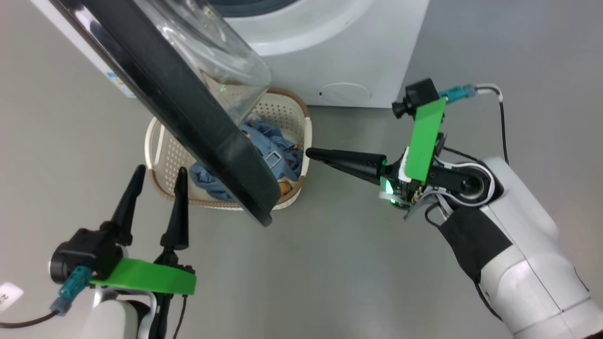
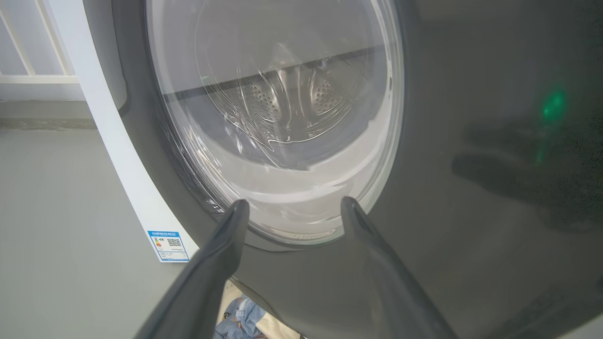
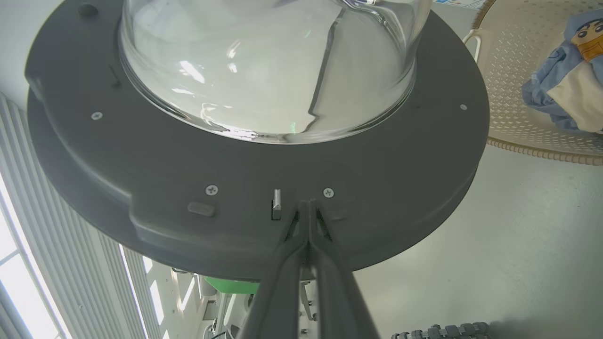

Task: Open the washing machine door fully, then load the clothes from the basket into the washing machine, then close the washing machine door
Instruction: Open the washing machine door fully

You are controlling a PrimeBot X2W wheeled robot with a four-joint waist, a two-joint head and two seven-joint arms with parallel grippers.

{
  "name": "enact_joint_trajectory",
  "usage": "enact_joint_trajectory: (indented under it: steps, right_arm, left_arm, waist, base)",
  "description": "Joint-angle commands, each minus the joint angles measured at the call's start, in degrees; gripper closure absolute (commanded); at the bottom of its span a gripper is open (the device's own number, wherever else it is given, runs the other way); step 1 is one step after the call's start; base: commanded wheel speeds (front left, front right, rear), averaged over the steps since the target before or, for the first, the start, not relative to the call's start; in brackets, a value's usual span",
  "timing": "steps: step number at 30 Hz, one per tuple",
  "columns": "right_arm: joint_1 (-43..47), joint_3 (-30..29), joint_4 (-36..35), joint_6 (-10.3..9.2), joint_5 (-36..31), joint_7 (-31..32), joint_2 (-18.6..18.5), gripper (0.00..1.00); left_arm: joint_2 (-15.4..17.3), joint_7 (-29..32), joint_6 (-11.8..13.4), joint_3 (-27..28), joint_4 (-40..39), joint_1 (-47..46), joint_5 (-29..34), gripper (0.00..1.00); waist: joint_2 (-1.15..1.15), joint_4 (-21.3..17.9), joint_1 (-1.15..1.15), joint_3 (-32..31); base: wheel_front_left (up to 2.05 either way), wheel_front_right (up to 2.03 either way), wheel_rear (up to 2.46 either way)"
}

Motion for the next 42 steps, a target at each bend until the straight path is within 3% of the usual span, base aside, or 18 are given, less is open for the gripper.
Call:
enact_joint_trajectory:
  steps: [1,24,25,26,27,42]
  right_arm:
    - [1.95,-0.13,-2.12,0.17,1.05,-0.95,0.9,1.0]
    - [18.14,-4.54,-5.92,0.17,6.68,-9.11,-0.17,1.0]
    - [18.53,-4.92,-6.02,0.17,6.7,-9.97,-0.12,0.8]
    - [19.27,-5.64,-6.35,0.17,6.64,-11.56,-0.02,0.29]
    - [19.64,-5.97,-6.57,0.17,6.47,-12.42,0.01,0.0]
    - [25.68,-12.59,-13.74,0.17,-0.93,-28.23,0.53,0.0]
  left_arm:
    - [1.5,-0.36,-0.42,2.56,-0.96,0.64,0.64,0.0]
    - [1.5,-0.36,-2.71,8.99,0.19,8.46,3.48,0.0]
    - [1.5,-0.36,-2.75,9.31,0.18,8.68,3.55,0.0]
    - [1.5,-0.36,-2.8,9.87,0.11,9.13,3.61,0.0]
    - [1.5,-0.36,-2.8,10.11,0.08,9.38,3.59,0.0]
    - [1.5,-0.36,-2.1,10.32,-0.46,11.88,1.91,0.0]
  waist:
    - [0.0,-1.33,0.0,-1.36]
    - [0.0,-9.09,0.0,-11.61]
    - [0.0,-9.49,0.0,-11.92]
    - [0.0,-10.28,0.0,-12.51]
    - [0.0,-10.65,0.0,-12.83]
    - [0.0,-13.69,0.0,-15.39]
  base:
    - [0.0,0.0,0.0]
    - [0.0,0.0,0.0]
    - [0.0,0.0,0.0]
    - [0.0,0.0,0.0]
    - [0.0,0.0,0.0]
    - [0.0,0.0,0.0]
